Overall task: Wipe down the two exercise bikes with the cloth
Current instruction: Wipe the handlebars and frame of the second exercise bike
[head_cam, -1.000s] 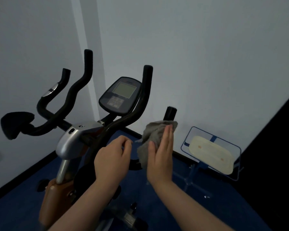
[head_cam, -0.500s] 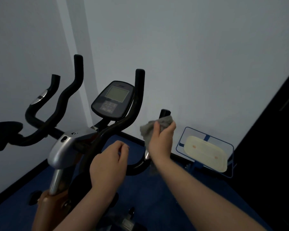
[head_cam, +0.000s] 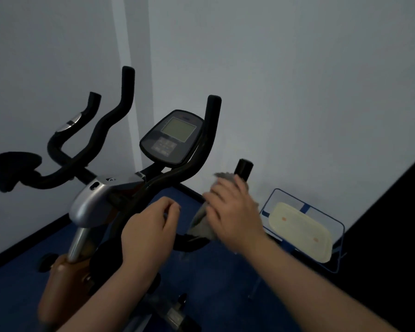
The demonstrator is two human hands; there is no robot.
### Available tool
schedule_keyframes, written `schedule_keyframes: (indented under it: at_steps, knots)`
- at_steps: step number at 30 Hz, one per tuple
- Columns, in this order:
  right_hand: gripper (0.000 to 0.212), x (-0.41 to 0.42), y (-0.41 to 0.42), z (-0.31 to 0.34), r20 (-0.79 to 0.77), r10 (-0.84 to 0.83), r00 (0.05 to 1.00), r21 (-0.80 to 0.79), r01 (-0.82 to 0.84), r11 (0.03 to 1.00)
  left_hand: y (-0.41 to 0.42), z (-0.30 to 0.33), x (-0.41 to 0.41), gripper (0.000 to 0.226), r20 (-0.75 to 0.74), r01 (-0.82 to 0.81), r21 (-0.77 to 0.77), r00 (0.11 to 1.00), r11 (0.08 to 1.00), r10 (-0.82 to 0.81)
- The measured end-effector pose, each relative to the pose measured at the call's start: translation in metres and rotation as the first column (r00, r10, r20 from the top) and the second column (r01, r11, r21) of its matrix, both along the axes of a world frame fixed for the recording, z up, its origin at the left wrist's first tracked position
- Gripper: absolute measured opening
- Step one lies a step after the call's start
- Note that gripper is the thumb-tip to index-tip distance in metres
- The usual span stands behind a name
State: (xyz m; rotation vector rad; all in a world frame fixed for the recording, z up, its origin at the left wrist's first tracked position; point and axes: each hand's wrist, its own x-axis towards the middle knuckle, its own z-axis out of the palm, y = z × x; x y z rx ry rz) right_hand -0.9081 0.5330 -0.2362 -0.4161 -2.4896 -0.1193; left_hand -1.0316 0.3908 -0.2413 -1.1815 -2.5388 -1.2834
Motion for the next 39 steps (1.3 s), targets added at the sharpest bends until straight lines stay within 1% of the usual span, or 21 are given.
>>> schedule_keyframes:
  at_steps: [2, 3, 4, 6, 8, 10, 12, 14, 16, 17, 19, 21, 23, 26, 27, 29, 31, 32, 35, 37, 39]
  knots:
    - [0.032, 0.004, 0.027, 0.019, 0.047, 0.017, 0.999, 0.129, -0.023, 0.991, 0.001, 0.001, 0.0, 0.026, 0.0, -0.011, 0.005, 1.0, 1.0, 0.011]
    - [0.031, 0.004, 0.031, 0.022, 0.042, 0.017, 0.999, 0.149, -0.023, 0.989, 0.0, 0.0, 0.0, 0.026, 0.004, -0.019, 0.005, 1.0, 1.0, 0.019]
    - [0.03, 0.004, 0.028, 0.021, 0.013, 0.008, 1.0, 0.125, -0.009, 0.992, -0.001, 0.0, 0.0, 0.025, 0.008, -0.028, 0.007, 1.0, 1.0, 0.028]
    - [0.025, -0.002, 0.009, 0.006, -0.084, -0.02, 0.996, 0.011, 0.021, 1.0, -0.001, 0.0, -0.001, 0.024, 0.008, -0.043, 0.0, 0.999, 0.999, 0.043]
    - [0.02, -0.009, -0.012, -0.009, -0.112, 0.038, 0.993, -0.003, -0.038, 0.999, 0.0, 0.001, -0.001, 0.023, 0.007, -0.056, -0.018, 0.998, 0.998, 0.056]
    - [0.02, -0.01, -0.011, -0.01, -0.017, 0.171, 0.985, 0.118, -0.168, 0.979, 0.0, 0.001, -0.001, 0.023, 0.015, -0.055, -0.02, 0.998, 0.998, 0.056]
    - [0.024, -0.006, 0.012, 0.011, 0.145, 0.26, 0.955, 0.253, -0.289, 0.923, -0.001, 0.002, 0.0, 0.022, 0.026, -0.048, -0.005, 0.998, 0.999, 0.048]
    - [0.027, -0.002, 0.043, 0.035, 0.242, 0.284, 0.928, 0.322, -0.353, 0.879, -0.001, 0.002, 0.001, 0.021, 0.039, -0.048, 0.014, 0.998, 0.999, 0.047]
    - [0.029, 0.005, 0.061, 0.045, 0.273, 0.238, 0.932, 0.375, -0.331, 0.866, -0.002, 0.004, 0.002, 0.019, 0.055, -0.051, 0.041, 0.997, 0.998, 0.049]
    - [0.029, 0.007, 0.06, 0.042, 0.228, 0.217, 0.949, 0.363, -0.29, 0.885, -0.002, 0.004, 0.003, 0.018, 0.068, -0.057, 0.065, 0.996, 0.996, 0.053]
    - [0.028, 0.006, 0.039, 0.025, 0.08, 0.149, 0.986, 0.223, -0.163, 0.961, -0.003, 0.005, 0.003, 0.018, 0.098, -0.061, 0.121, 0.994, 0.991, 0.049]
    - [0.026, -0.004, 0.007, 0.006, 0.033, 0.105, 0.994, 0.104, -0.108, 0.989, -0.004, 0.005, 0.003, 0.016, 0.112, -0.058, 0.17, 0.993, 0.984, 0.04]
    - [0.026, -0.012, -0.013, 0.001, 0.124, 0.187, 0.975, 0.14, -0.204, 0.969, -0.004, 0.006, 0.003, 0.016, 0.121, -0.07, 0.234, 0.992, 0.97, 0.042]
    - [0.021, -0.009, -0.007, 0.022, 0.367, 0.327, 0.871, 0.2, -0.417, 0.887, -0.008, 0.008, 0.007, 0.015, 0.096, -0.082, 0.279, 0.994, 0.957, 0.057]
    - [0.019, -0.005, 0.004, 0.028, 0.45, 0.369, 0.813, 0.16, -0.48, 0.863, -0.013, 0.007, 0.008, 0.015, 0.039, -0.104, 0.26, 0.995, 0.96, 0.097]
    - [0.031, 0.006, 0.026, 0.044, 0.572, 0.361, 0.737, 0.075, -0.485, 0.871, -0.025, 0.004, 0.008, 0.016, -0.1, -0.197, 0.217, 0.97, 0.956, 0.223]
    - [0.031, 0.013, 0.037, 0.053, 0.555, 0.366, 0.747, 0.086, -0.489, 0.868, -0.036, -0.003, 0.008, 0.019, -0.168, -0.33, 0.204, 0.916, 0.922, 0.365]
    - [0.029, 0.01, 0.032, 0.054, 0.549, 0.366, 0.751, 0.112, -0.501, 0.858, -0.042, -0.007, 0.008, 0.018, -0.152, -0.409, 0.198, 0.885, 0.891, 0.44]
    - [0.03, -0.018, -0.002, 0.04, 0.677, 0.339, 0.654, 0.072, -0.517, 0.853, -0.048, -0.016, 0.006, 0.019, 0.024, -0.6, 0.131, 0.798, 0.789, 0.603]
    - [0.035, -0.037, -0.021, 0.03, 0.744, 0.283, 0.605, 0.072, -0.494, 0.867, -0.047, -0.019, 0.005, 0.027, 0.108, -0.626, 0.069, 0.779, 0.777, 0.618]
    - [0.037, -0.043, -0.025, 0.029, 0.77, 0.262, 0.581, 0.099, -0.515, 0.851, -0.047, -0.019, 0.005, 0.029, 0.116, -0.614, 0.053, 0.787, 0.787, 0.606]
